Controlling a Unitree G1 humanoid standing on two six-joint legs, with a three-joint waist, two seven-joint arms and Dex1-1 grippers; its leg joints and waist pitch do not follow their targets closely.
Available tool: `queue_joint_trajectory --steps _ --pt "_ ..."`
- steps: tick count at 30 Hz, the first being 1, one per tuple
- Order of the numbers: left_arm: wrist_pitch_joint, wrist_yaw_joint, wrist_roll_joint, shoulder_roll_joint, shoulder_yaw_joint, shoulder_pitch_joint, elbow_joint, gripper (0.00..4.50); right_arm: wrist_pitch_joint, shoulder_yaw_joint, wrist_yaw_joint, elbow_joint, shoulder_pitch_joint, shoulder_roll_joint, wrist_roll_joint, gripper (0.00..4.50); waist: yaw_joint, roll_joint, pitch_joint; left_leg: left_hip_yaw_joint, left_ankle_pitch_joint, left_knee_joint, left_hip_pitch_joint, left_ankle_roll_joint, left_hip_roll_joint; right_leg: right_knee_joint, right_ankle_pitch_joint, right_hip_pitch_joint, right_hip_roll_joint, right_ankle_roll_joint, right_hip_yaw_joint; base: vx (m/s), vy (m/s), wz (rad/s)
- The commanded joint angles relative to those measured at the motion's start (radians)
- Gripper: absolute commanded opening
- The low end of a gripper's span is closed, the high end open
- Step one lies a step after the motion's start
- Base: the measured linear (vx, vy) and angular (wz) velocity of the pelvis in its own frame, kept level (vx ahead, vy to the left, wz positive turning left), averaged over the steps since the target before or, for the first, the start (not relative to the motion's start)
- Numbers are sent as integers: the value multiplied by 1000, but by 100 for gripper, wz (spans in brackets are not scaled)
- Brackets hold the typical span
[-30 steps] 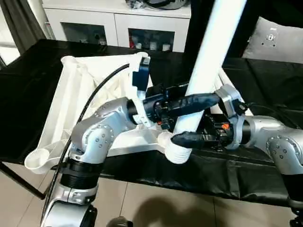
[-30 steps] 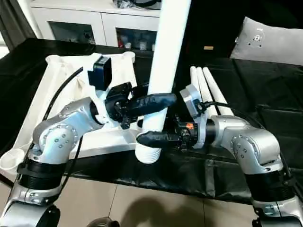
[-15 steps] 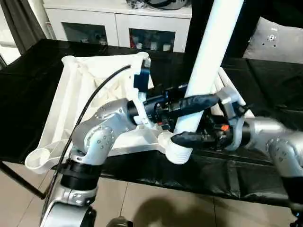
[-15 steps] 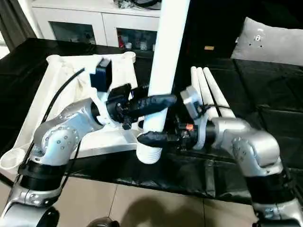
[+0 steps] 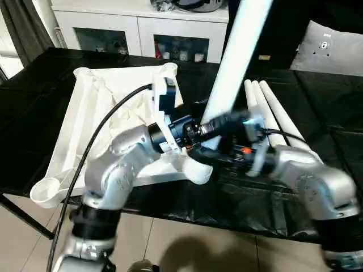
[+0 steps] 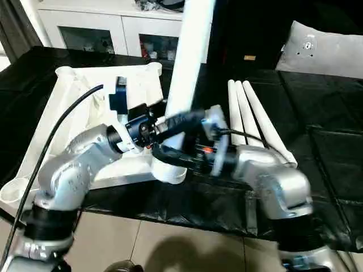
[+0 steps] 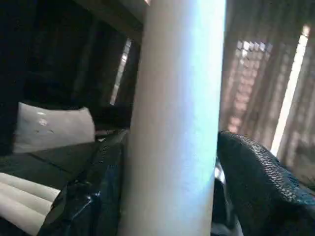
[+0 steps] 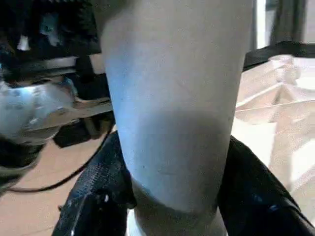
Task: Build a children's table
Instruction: Pick table leg
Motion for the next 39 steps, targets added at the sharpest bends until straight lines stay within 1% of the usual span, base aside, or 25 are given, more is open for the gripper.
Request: queue_joint_trajectory --steps 1,3,4,6,7,8,9,11,15,17,18,20,21,22,23,25,27,28,29,30,32,34,35,38,39 --pt "-7 22 0 -16 -9 11 -43 270 -15 -13 -44 25 8 3 -28 196 -2 -2 -62 -22 -152 -66 20 1 62 -76 -42 46 -83 -212 44 0 0 0" --pt "-41 77 38 -41 -9 25 -34 239 -21 -12 -60 31 8 13 -32 196 -3 -2 -62 -23 -155 -66 20 2 62 -78 -53 45 -81 -203 44 0 0 0" --pt "-44 83 43 -43 -10 25 -32 239 -21 -12 -61 31 8 14 -33 196 -4 -2 -62 -23 -155 -66 19 2 62 -78 -53 46 -81 -201 44 0 0 0" --pt "-65 107 76 -45 -17 28 -24 228 -23 -11 -65 31 8 19 -36 196 -4 -3 -61 -24 -162 -67 19 4 62 -81 -68 45 -81 -193 45 0 0 0" --pt "-65 107 76 -45 -17 28 -24 218 -23 -11 -65 31 8 19 -36 195 -4 -3 -61 -24 -160 -67 19 3 62 -80 -68 46 -81 -188 45 0 0 0" --pt "-83 113 105 -42 -31 32 -17 218 -27 -10 -71 32 7 23 -38 195 -4 -3 -62 -24 -158 -67 19 3 62 -79 -67 46 -81 -187 44 0 0 0" --pt "-87 117 113 -42 -35 34 -15 206 -29 -10 -72 32 6 25 -40 192 -4 -3 -62 -24 -155 -68 20 4 63 -79 -63 44 -81 -185 44 0 0 0" --pt "-90 122 115 -43 -36 36 -14 203 -31 -9 -74 33 7 27 -42 191 -4 -1 -62 -24 -157 -67 20 3 63 -78 -60 43 -81 -186 45 0 0 0" --pt "-104 140 138 -37 -30 22 5 194 -30 -13 -77 36 0 33 -34 191 -4 -1 -61 -24 -163 -68 19 1 62 -79 -61 43 -82 -189 45 0 0 0" --pt "-104 146 141 -38 -27 19 11 192 -36 -11 -84 37 -2 32 -44 191 -4 2 -62 -24 -166 -68 21 -2 62 -79 -60 42 -81 -188 44 0 0 0" --pt "-102 159 144 -43 -19 13 19 191 -38 -10 -87 42 -5 29 -50 191 -5 1 -62 -24 -165 -68 20 -3 62 -78 -51 43 -81 -190 45 0 0 0" --pt "-101 165 145 -45 -15 10 23 190 -38 -11 -87 44 -6 29 -51 259 -4 1 -62 -24 -168 -68 21 -3 62 -78 -50 42 -81 -191 44 0 0 0" --pt "-101 179 150 -44 -2 0 39 190 -23 -22 -86 46 -9 27 -36 259 -4 1 -62 -24 -167 -68 20 -3 62 -78 -51 44 -81 -191 45 0 0 0" --pt "-98 198 149 -44 16 -12 58 188 -7 -36 -84 46 -12 25 -18 270 -5 3 -62 -25 -167 -68 21 -6 61 -78 -48 42 -79 -189 44 0 0 0" --pt "-96 205 148 -44 23 -16 65 188 -2 -41 -83 46 -13 25 -12 270 -5 2 -62 -25 -168 -67 22 -8 61 -77 -45 43 -79 -190 44 0 0 0" --pt "-92 233 143 -48 46 -28 84 187 2 -47 -77 41 -12 17 -7 299 -4 2 -63 -25 -161 -66 20 -4 59 -77 -37 45 -80 -191 44 0 0 0" --pt "-79 273 122 -57 88 -49 110 185 16 -66 -60 35 -10 -3 14 307 -3 1 -63 -24 -158 -64 19 -1 58 -78 -40 47 -81 -193 44 0 0 0" --pt "-75 279 118 -58 96 -53 115 185 20 -70 -57 34 -10 -7 18 307 -2 1 -63 -25 -152 -64 19 3 59 -77 -31 47 -81 -195 43 0 0 0" --pt "-75 280 116 -58 100 -54 116 185 22 -76 -56 34 -10 -10 23 317 -2 1 -64 -25 -148 -63 19 5 59 -77 -28 47 -80 -195 43 0 0 0" --pt "-74 278 109 -58 105 -56 118 185 28 -90 -56 38 -11 -15 33 339 -1 1 -65 -25 -139 -62 19 12 58 -76 -19 47 -81 -199 43 0 0 0" --pt "-71 276 99 -59 112 -58 119 185 36 -105 -58 44 -15 -20 44 344 0 1 -65 -24 -137 -61 19 16 59 -75 -15 46 -81 -204 43 0 0 0" --pt "-69 267 83 -62 112 -59 115 185 46 -119 -65 50 -19 -27 52 362 0 0 -64 -24 -138 -62 19 18 59 -76 -19 46 -81 -210 42 0 0 0" --pt "-69 262 77 -62 111 -59 113 185 52 -123 -68 51 -21 -30 55 383 1 1 -65 -24 -139 -62 19 19 59 -77 -24 46 -81 -210 42 0 0 0" --pt "-69 243 66 -70 103 -58 102 185 60 -122 -81 57 -29 -32 48 396 0 1 -63 -23 -146 -64 20 14 60 -79 -51 44 -82 -210 42 0 0 0" --pt "-75 223 56 -77 99 -55 92 185 71 -122 -80 59 -32 -29 53 403 0 -2 -63 -23 -149 -63 20 12 60 -79 -51 44 -82 -209 43 0 0 0"
